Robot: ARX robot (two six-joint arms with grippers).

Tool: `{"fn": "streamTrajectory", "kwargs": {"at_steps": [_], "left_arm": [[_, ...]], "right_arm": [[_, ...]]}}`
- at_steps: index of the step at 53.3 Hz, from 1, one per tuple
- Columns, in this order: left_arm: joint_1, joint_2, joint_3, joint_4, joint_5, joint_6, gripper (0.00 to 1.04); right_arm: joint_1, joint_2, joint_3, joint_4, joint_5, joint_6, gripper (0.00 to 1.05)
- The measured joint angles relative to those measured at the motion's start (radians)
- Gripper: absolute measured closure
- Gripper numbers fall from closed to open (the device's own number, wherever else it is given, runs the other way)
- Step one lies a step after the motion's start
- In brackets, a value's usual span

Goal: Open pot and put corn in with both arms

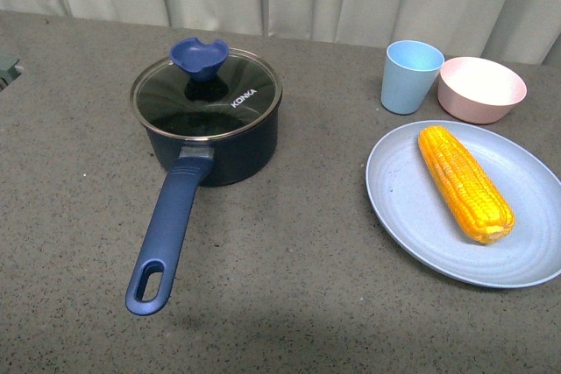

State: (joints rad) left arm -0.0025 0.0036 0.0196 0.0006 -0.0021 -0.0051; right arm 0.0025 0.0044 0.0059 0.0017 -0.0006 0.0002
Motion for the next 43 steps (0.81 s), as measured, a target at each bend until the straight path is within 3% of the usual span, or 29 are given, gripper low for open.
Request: {"fn": "streamTrajectory", "kwargs": {"at_steps": [43], "left_arm": [[0.000,0.000,0.000,0.000,0.000,0.000,0.06]], "right_arm": [[0.000,0.000,0.000,0.000,0.000,0.000,0.09]]}}
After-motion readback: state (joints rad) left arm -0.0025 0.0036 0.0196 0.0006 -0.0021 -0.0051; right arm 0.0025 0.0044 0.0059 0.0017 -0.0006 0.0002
